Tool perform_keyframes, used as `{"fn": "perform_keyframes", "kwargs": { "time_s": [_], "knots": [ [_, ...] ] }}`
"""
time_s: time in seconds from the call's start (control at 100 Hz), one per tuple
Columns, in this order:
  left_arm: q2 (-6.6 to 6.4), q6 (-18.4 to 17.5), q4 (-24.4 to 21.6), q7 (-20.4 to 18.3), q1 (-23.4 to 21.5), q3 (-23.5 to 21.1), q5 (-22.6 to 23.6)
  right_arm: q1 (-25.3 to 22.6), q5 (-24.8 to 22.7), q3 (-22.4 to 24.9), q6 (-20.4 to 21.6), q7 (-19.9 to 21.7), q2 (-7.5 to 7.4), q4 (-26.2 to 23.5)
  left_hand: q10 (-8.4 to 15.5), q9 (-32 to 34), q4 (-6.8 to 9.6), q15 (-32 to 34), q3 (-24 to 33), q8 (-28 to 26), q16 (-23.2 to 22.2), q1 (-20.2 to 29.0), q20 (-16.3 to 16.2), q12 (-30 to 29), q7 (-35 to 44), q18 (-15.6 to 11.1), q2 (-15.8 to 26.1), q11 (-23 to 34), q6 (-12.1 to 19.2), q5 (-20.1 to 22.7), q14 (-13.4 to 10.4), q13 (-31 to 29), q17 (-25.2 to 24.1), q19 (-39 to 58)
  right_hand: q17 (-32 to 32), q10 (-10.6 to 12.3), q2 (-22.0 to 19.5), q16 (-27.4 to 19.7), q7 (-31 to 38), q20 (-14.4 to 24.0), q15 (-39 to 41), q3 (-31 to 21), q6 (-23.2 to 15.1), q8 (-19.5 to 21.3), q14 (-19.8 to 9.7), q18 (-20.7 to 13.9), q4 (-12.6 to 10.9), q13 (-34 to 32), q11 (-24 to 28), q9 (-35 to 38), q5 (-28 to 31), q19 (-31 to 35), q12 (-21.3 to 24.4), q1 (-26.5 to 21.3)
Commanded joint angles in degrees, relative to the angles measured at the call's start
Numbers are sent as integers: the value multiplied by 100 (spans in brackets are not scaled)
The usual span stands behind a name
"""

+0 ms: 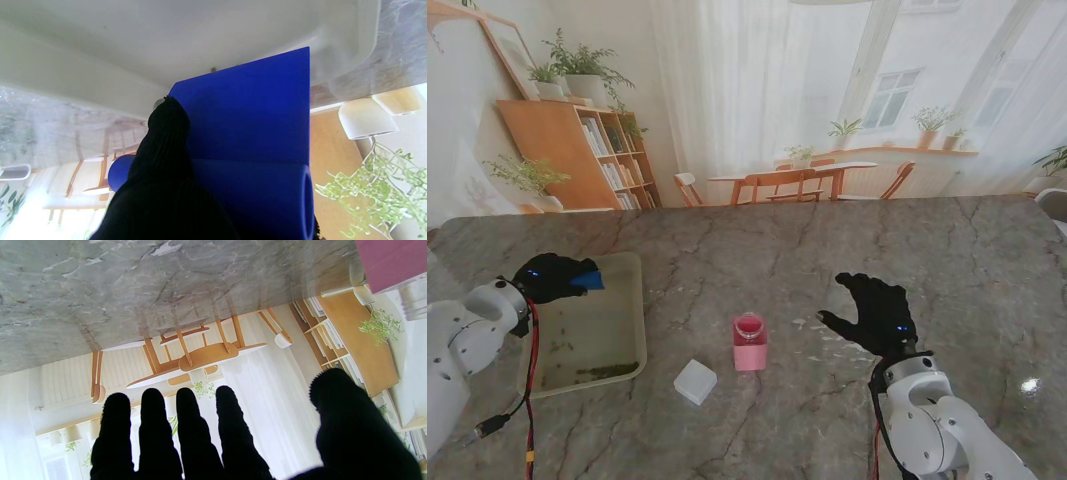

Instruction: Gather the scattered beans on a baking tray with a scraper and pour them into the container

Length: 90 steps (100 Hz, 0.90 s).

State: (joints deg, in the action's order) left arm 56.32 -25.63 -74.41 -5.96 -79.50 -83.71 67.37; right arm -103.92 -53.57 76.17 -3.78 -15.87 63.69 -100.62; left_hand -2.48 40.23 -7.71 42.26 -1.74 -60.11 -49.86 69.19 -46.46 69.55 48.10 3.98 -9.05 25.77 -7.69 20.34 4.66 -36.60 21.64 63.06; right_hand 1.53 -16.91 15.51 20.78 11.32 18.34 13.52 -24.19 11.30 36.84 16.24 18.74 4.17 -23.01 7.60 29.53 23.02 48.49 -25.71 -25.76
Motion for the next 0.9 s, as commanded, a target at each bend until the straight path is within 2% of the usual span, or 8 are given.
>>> {"fn": "perform_keyframes", "kwargs": {
  "time_s": [0.0, 0.2, 0.4, 0.62, 0.89],
  "knots": [
    [-34, -18, 105, 53, 93, 34, 51, 20, -4, -22, 41, 102, -15, 32, 116, -110, 355, 112, 370, -34, 4, 478, 106, -9, 161, -205, 617, 90, -56, -196, -123, 129, -94, -1, -25, 74, -167, 52, -2, -38, 39, 85, -42, 55, -13, 76, -174, -64, 31, -14, -26, 70, -99, -38],
    [-92, -148, 596, 281, 422, 265, 146, 81, 5, -77, 75, 172, -28, 74, 154, -242, 352, 153, 374, -22, 21, 478, 172, 5, 277, -260, 675, 171, -46, -325, -158, 242, -169, -26, -29, 74, -173, 51, -5, -39, 39, 87, -42, 54, -17, 84, -174, -67, 33, -8, -31, 67, -100, -33],
    [-85, -33, 1085, 439, 693, 581, -92, 113, 4, -102, 98, 222, -37, 97, 197, -284, 349, 106, 347, 34, 87, 478, 250, -52, 355, -262, 698, 209, -23, -363, -203, 278, -204, -94, -26, 68, -174, 50, -8, -39, 36, 85, -44, 53, -16, 88, -175, -61, 32, -11, -38, 69, -99, -39],
    [-71, 87, 1335, 355, 801, 735, -348, 133, 10, -124, 111, 267, -44, 105, 203, -274, 362, -180, 241, 115, 341, 478, 526, -256, 404, -18, 720, 115, 51, -355, -214, 187, -155, -450, -28, 82, -177, 50, -6, -39, 36, 87, -45, 53, -16, 79, -174, -63, 32, -12, -33, 67, -99, -36],
    [-37, 280, 1452, 185, 798, 763, -651, 152, 14, -147, 116, 300, -49, 110, 153, -222, 371, -494, 144, 138, 575, 478, 675, -498, 353, 92, 713, -90, 178, -276, -187, 45, -120, -637, -26, 75, -175, 50, -6, -40, 36, 87, -38, 53, -19, 81, -175, -65, 33, -6, -31, 65, -99, -36]
  ]
}}
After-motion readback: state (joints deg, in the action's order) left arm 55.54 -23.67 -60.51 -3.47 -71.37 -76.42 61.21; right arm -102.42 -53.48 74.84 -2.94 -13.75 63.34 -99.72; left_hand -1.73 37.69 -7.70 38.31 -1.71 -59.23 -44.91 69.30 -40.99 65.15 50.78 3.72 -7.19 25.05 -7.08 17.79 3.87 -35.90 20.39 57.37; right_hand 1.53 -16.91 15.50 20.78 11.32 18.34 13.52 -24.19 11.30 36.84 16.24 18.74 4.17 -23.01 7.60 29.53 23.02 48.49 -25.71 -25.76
